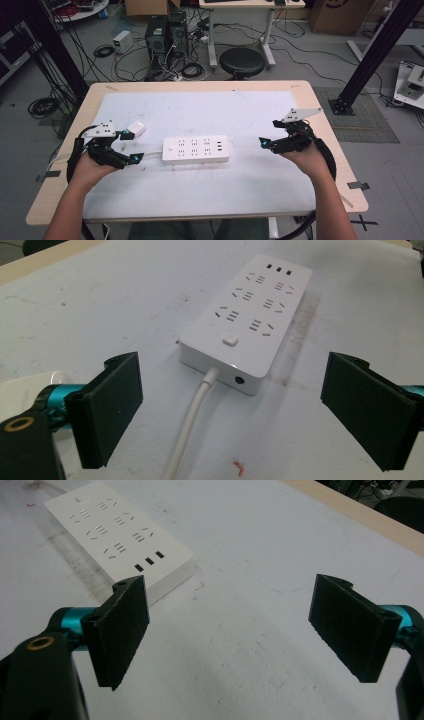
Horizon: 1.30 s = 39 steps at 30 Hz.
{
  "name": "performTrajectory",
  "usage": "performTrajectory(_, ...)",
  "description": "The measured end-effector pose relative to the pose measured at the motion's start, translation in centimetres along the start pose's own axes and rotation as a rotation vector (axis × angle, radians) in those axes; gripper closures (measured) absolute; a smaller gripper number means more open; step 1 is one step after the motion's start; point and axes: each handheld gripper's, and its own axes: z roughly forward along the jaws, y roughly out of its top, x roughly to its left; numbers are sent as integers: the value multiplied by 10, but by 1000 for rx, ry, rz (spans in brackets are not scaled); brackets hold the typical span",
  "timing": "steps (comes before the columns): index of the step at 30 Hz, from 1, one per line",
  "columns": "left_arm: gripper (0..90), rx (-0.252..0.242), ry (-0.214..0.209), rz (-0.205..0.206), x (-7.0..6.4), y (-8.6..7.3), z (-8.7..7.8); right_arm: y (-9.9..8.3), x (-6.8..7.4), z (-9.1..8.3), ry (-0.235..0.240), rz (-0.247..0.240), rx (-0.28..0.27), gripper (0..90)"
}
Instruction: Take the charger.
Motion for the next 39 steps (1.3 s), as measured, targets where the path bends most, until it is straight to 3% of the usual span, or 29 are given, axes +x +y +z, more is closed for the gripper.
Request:
performTrajectory(3, 97, 10, 5, 8, 2, 1, -1, 1, -2, 0, 1, -4, 10, 168)
performTrajectory(6, 97, -1, 32, -20, 4, 1, -1, -1, -1, 0, 5, -1, 15, 168)
performTrajectory(13, 97, 34, 72, -20, 10, 8, 0, -5, 0, -2, -2, -7, 24, 168)
performTrajectory(17, 97, 20, 94, -37, 20, 17, 5, -6, 2, -4, -7, -11, 12, 168)
performTrajectory(18, 97, 50, 126, -27, 27, 21, 10, -5, 3, -4, -5, -9, 18, 168)
performTrajectory(21, 97, 28, 130, -41, 33, 22, 12, -5, 4, -4, -10, -16, 18, 168)
performTrajectory(22, 97, 26, 152, -67, 41, 21, 17, -5, 4, -4, -8, -14, 19, 168)
performTrajectory(25, 98, 44, 166, -89, 50, 17, 23, -5, 5, -3, -3, -15, 26, 168)
performTrajectory(29, 98, 68, 188, -95, 58, 13, 27, -5, 7, -1, -7, -14, 29, 168)
performTrajectory(30, 98, 63, 197, -129, 65, 9, 30, -4, 7, 1, -4, -13, 32, 168)
performTrajectory(33, 98, 66, 214, -143, 72, 5, 32, -4, 8, 4, 0, -13, 39, 168)
performTrajectory(35, 98, 92, 238, -176, 83, -4, 37, -4, 8, 9, 6, -17, 43, 168)
performTrajectory(39, 98, 119, 253, -170, 88, -9, 42, -7, 9, 13, 11, -10, 53, 168)
